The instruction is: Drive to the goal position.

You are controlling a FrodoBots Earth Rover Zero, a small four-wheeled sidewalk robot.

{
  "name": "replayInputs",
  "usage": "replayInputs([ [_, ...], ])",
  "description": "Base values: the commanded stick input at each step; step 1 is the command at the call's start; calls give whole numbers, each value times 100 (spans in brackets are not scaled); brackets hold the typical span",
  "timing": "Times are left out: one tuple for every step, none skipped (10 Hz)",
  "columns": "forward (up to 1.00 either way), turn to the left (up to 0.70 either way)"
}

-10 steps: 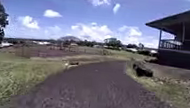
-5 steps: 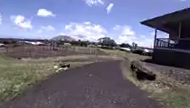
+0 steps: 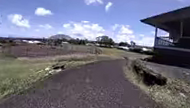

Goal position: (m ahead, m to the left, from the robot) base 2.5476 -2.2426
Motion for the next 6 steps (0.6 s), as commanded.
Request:
replayInputs([
  [100,-4],
  [100,-3],
  [100,0],
  [100,0],
  [100,-3],
  [100,-6],
])
